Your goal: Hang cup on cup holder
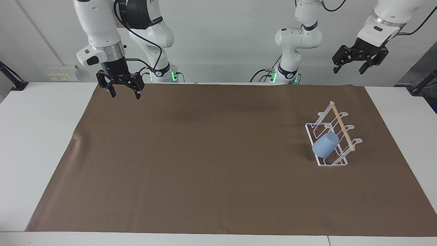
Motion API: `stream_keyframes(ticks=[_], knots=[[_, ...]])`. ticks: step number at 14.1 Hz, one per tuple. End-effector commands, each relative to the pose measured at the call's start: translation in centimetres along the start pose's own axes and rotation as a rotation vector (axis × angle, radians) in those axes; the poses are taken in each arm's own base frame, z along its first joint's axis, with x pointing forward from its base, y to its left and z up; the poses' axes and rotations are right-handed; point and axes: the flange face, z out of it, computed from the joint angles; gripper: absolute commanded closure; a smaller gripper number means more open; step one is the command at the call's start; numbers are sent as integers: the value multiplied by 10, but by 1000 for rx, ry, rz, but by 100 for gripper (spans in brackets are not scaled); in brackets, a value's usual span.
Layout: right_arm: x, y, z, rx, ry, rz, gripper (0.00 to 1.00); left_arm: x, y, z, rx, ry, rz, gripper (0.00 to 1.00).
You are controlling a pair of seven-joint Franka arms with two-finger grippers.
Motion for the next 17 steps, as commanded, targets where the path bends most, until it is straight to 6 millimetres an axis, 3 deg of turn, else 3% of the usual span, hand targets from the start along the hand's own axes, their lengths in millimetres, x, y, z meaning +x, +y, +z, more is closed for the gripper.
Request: stream_keyframes(ticks=[1, 4, 8, 10, 14, 17], knots=[[-9, 1, -5, 16, -39, -14, 0, 9, 5, 7, -2, 38, 28, 0], [-19, -1, -5, 8, -100, -18, 0, 5, 5, 26, -1, 39, 28, 0], [-28, -4, -4, 2, -149, -24, 0, 1, 1, 24, 0, 12, 22, 0], [-27, -3, -6, 3, -142, -23, 0, 2, -12, 14, 3, -7, 8, 0], [-26, 1, -6, 3, -140, -15, 0, 6, -17, 18, 1, 23, 21, 0], [-25, 1, -6, 3, -134, -14, 0, 19, -19, 25, 8, 7, 26, 0]])
